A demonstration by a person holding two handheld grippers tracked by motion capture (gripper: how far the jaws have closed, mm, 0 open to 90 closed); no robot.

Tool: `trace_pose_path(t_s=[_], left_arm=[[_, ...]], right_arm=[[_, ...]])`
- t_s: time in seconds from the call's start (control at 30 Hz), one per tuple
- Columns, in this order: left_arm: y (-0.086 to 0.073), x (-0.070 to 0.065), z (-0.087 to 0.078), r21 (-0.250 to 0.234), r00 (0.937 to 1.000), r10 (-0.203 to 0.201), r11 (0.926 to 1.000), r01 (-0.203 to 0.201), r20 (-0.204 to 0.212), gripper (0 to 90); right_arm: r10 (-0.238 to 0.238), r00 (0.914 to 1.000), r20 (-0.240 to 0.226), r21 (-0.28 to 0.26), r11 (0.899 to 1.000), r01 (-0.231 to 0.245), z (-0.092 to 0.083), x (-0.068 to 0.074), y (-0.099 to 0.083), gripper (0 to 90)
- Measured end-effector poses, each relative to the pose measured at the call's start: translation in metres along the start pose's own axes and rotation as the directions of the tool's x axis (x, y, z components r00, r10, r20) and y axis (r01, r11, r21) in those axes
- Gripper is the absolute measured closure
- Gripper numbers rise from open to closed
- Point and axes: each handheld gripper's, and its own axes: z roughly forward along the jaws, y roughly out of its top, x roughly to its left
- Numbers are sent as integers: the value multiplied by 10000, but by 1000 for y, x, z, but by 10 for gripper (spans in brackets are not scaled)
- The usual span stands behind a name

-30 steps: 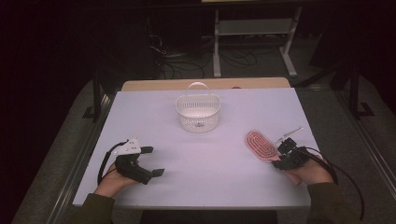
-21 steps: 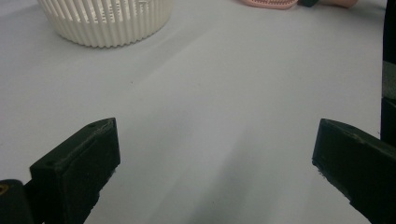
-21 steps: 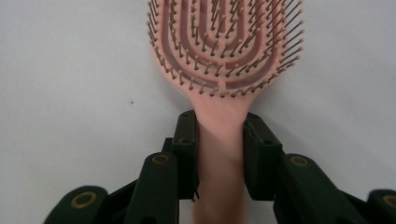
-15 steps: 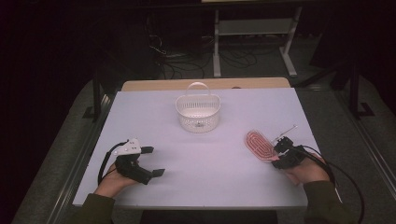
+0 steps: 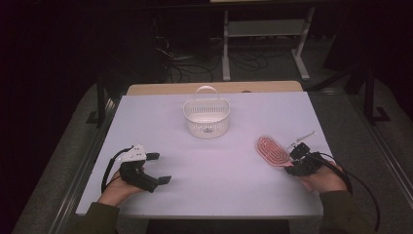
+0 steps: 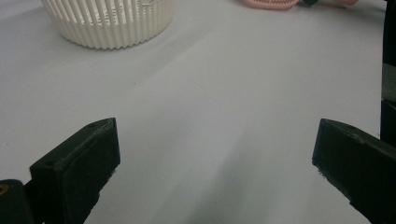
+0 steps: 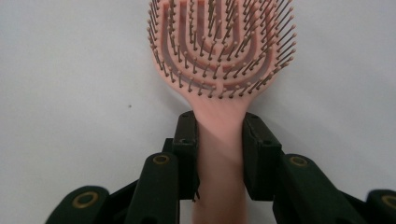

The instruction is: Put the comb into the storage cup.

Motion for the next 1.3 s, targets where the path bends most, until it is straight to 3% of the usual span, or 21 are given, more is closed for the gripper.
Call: trace_pose_path(t_s=[0.37, 0.6, 0.97, 1.3], left_arm=[[0, 0, 0, -1, 10000, 4, 10000, -4, -3, 9], [0, 0, -1, -21, 10000, 8, 10000, -8, -13, 10], [4, -2, -1, -154, 10000, 22, 9999, -21, 57, 10], [8, -3, 1, -304, 9999, -55, 9995, 60, 158, 9]], right_arm=[[60, 9993, -356, -730, 9973, -86, -7, -3, -1, 692], [99, 9976, -686, -1366, 9904, -192, -13, -3, 0, 692], [-347, 9933, -1101, -2353, 9719, 79, -18, 3, 4, 692], [-688, 9823, -1741, -2901, 9569, 156, -15, 11, 13, 692]])
